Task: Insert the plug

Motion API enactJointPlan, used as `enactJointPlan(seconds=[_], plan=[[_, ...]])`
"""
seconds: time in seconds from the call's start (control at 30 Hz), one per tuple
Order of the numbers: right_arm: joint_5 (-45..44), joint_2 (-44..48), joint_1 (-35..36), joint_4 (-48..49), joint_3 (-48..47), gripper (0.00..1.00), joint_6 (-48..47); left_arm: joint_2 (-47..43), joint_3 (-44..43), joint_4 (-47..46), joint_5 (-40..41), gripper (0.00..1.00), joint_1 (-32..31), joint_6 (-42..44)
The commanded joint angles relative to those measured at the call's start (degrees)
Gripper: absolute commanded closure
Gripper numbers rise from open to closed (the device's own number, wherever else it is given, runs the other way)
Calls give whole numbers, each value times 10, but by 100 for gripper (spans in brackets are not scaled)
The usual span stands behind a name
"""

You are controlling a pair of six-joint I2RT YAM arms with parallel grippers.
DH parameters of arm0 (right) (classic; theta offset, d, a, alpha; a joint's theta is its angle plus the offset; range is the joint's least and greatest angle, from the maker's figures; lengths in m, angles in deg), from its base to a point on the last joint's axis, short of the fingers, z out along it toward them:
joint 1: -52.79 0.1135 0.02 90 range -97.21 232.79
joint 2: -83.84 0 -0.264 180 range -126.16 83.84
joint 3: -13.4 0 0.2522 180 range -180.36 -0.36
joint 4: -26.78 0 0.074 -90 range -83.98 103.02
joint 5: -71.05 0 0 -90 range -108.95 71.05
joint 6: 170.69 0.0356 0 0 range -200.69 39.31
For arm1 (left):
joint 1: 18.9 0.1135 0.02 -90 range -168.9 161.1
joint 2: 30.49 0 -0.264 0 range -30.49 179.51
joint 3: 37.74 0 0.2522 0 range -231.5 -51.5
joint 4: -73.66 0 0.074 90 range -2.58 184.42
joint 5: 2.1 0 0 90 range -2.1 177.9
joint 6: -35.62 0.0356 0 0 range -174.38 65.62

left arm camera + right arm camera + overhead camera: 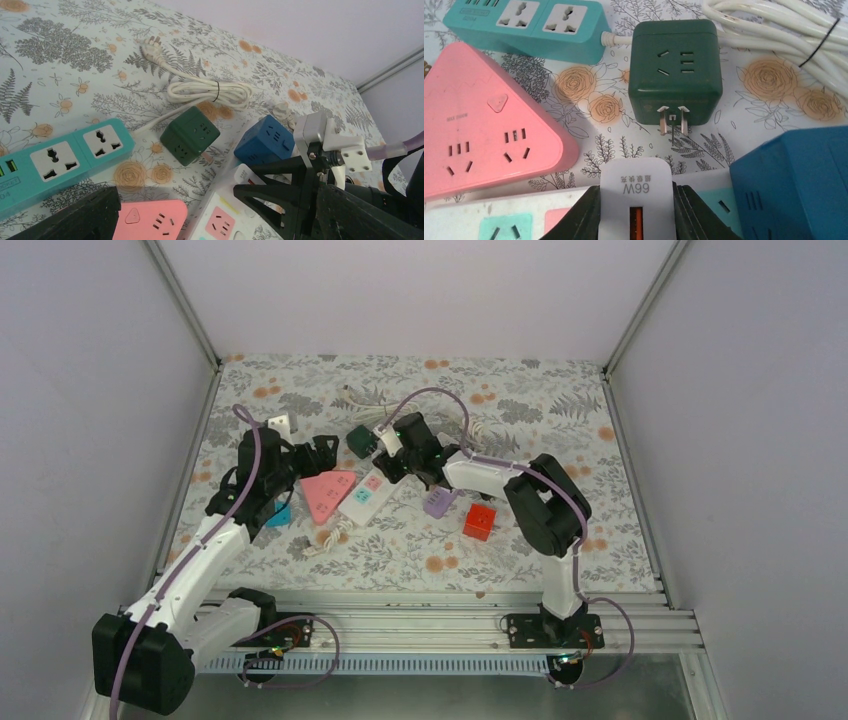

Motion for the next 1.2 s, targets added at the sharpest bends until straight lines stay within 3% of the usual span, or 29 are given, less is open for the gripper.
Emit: enactJointPlan(seconds=[0.0, 0.1, 0.4, 0.7, 0.87, 0.97, 1.17], plan=[[0, -15, -4, -2, 4, 79, -7, 2, -5, -11, -8, 3, 3, 6], [-5, -21, -2, 3, 16, 85, -19, 4, -4, -11, -7, 2, 2, 4], [-66, -57, 8, -23, 39, 89, -52, 13, -7, -8, -7, 2, 3, 2], [-74, 18, -9, -65, 47, 89, -100, 25, -14, 2, -8, 2, 3, -3], [-47, 2, -1, -80, 9, 86, -84, 33, -20, 9, -9, 2, 3, -6], [-49, -6, 10, -85, -15, 75, -59, 33, -23, 13, -10, 2, 3, -9], [-48, 58, 15, -67, -9, 31, 9, 32, -34, 21, -20, 2, 3, 1]])
